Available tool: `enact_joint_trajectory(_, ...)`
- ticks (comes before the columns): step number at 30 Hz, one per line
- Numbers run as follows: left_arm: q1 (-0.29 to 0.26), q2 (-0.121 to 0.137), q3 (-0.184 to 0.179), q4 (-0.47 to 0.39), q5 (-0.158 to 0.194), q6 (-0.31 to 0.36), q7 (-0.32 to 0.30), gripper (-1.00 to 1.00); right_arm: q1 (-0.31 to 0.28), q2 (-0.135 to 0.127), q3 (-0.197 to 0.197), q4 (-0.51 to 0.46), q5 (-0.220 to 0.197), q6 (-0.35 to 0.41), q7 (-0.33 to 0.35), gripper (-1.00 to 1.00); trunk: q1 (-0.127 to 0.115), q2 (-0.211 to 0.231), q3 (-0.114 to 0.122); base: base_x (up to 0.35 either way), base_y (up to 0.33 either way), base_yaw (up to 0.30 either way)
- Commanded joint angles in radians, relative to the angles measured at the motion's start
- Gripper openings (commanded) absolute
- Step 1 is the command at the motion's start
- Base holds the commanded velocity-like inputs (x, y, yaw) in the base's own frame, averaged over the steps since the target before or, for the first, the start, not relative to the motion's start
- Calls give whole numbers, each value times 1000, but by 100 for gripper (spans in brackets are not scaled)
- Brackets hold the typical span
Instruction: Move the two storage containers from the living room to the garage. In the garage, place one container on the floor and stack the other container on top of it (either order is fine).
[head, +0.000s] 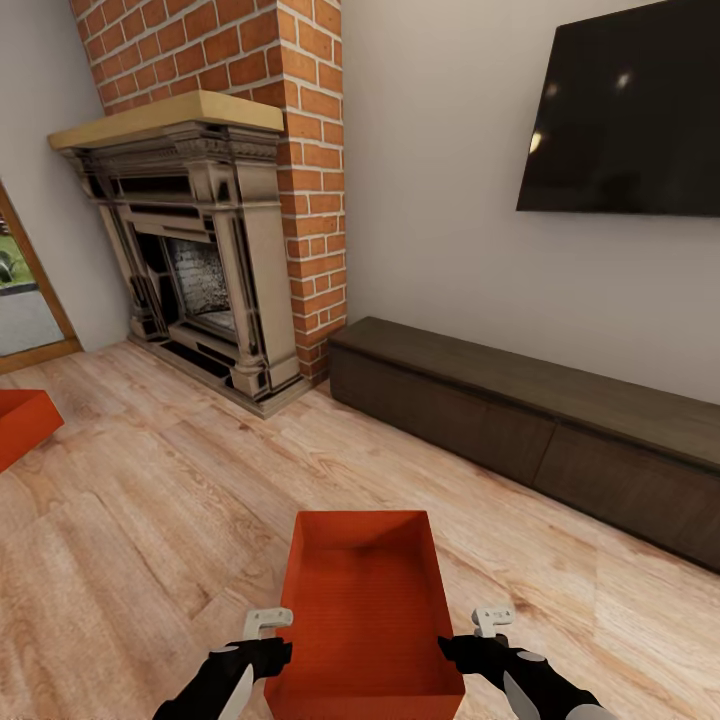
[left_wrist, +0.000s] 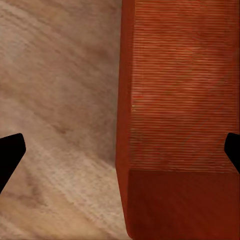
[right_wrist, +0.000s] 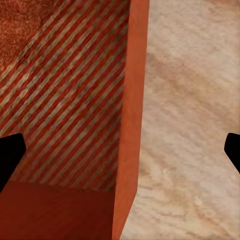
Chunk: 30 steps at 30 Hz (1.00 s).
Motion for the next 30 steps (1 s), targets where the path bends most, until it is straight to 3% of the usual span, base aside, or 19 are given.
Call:
enact_joint_trajectory(1, 0, -1, 5, -2, -1, 6, 0, 100, 0, 0, -5, 0, 3, 0, 5, 100, 0, 0, -1, 0, 0, 0)
enact_joint_trajectory(13, 0, -2, 4, 0, -2, 6, 0, 100, 0, 0, -6, 0, 3, -2, 0, 100, 0, 0, -1, 0, 0, 0)
enact_joint_trajectory(18, 0, -2, 4, 0, -2, 6, 0, 100, 0, 0, -6, 1, 3, -4, 3, 100, 19, -35, -17, 0, 0, 0)
enact_joint_trajectory(30, 0, -2, 5, 0, -1, 6, -4, 100, 0, 0, -6, 0, 3, -4, -6, 100, 19, -35, -17, 0, 0, 0)
